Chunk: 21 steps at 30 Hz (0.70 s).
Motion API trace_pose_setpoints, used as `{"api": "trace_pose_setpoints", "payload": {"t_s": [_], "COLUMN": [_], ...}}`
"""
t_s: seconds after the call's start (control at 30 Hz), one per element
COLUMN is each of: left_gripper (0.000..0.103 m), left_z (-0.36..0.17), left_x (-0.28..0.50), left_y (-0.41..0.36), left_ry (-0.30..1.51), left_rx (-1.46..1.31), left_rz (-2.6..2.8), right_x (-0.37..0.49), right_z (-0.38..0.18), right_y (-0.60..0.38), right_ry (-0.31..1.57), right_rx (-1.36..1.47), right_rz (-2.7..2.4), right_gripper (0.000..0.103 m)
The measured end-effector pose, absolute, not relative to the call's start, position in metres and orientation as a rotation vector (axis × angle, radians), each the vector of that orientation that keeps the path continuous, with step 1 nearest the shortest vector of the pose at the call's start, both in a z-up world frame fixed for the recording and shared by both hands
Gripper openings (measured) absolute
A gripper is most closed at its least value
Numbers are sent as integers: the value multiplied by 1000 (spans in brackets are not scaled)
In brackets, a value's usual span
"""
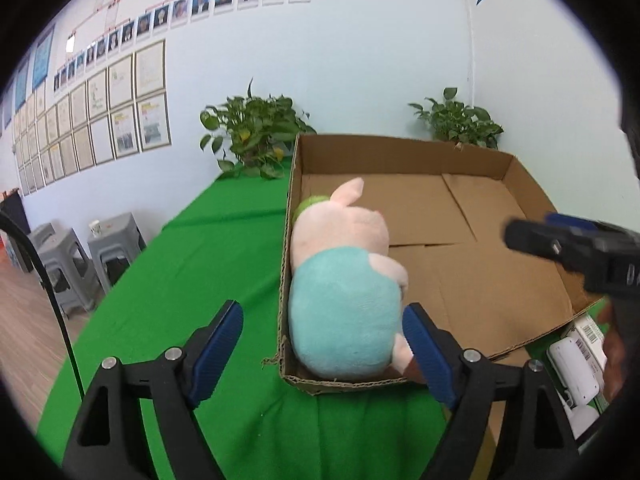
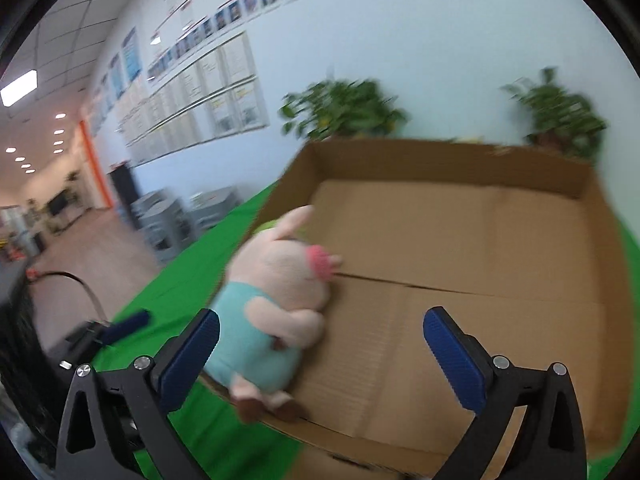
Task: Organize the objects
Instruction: 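Carry the plush pig into the cardboard tray and open the left tool, then withdraw the left tool and move it toward the long brown box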
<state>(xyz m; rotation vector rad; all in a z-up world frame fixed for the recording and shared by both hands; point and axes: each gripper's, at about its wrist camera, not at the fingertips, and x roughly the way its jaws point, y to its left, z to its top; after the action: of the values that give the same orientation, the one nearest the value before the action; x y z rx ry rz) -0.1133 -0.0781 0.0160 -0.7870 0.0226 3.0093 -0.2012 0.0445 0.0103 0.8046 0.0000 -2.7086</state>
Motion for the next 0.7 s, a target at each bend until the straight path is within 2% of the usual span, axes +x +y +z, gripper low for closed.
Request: {"api": "trace_pose_setpoints", "payload": {"t_s": [0.1, 0.23, 0.3, 0.37, 0.4, 0.43, 0.47, 0.57, 0.6, 0.63, 0.67, 0.7], "left_gripper": [82, 82, 80, 47, 11, 3, 3, 3, 15, 51, 75, 101], "left_z": [21, 25, 28, 30, 30, 29, 29, 34, 37, 39, 41, 44], "left_x": [-110, -104, -100, -96, -95, -96, -94, -80, -76, -72, -70, -67], "left_y": [-68, -57, -50, -38, -34, -30, -27, -17, -13, -9, -6, -5], "left_ry": [35, -39, -49, -29, -14, -10, -25, 0, 23, 37, 33, 10], "left_rx": [-776, -769, -760, -748, -769, -789, -784, -689, -657, -643, -634, -613], "left_rz": [3007, 2972, 2969, 2967, 2961, 2960, 2964, 3030, 3055, 3067, 3067, 3068], "right_x": [-163, -116, -99, -86, -78, -71, -63, -44, -40, -38, -37, -34], "right_z": [10, 9, 5, 4, 2, 0, 0, -3, -3, -3, -4, -3], "right_y": [90, 129, 147, 164, 173, 181, 188, 203, 205, 206, 205, 207], "right_ry": [65, 26, 28, 6, -17, -27, -25, -30, -11, 8, 19, 27], "right_rx": [764, 730, 752, 782, 797, 807, 809, 812, 817, 823, 822, 813], "right_rz": [-2825, -2896, -2926, -2941, -2939, -2943, -2953, -2966, -2975, -2983, -2990, -2994], "right_gripper": [103, 101, 85, 54, 46, 31, 23, 23, 25, 37, 66, 85]}}
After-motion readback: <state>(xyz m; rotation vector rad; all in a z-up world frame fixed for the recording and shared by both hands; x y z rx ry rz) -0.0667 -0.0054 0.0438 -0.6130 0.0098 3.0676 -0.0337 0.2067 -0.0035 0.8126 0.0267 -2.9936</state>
